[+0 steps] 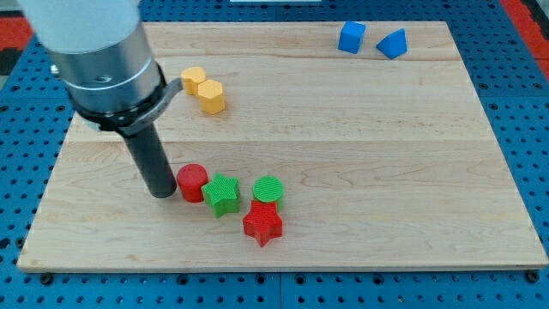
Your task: Move the yellow hexagon closer to the red circle
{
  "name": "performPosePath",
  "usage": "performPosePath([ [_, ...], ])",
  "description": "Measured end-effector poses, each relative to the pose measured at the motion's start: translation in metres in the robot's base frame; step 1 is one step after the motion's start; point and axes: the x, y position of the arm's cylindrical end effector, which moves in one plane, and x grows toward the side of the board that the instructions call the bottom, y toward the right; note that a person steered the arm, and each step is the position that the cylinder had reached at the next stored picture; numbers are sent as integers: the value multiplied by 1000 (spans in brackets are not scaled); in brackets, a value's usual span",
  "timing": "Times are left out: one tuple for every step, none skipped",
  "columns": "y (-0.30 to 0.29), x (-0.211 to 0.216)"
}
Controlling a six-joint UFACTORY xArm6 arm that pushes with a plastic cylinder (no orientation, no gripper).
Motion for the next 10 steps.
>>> performPosePath([
  [-15, -6],
  [54, 8],
  [24, 7],
  [-37, -44],
  [-33, -131],
  [-28, -218],
  [56, -233],
  [34, -165],
  [10, -136],
  [17, -136],
])
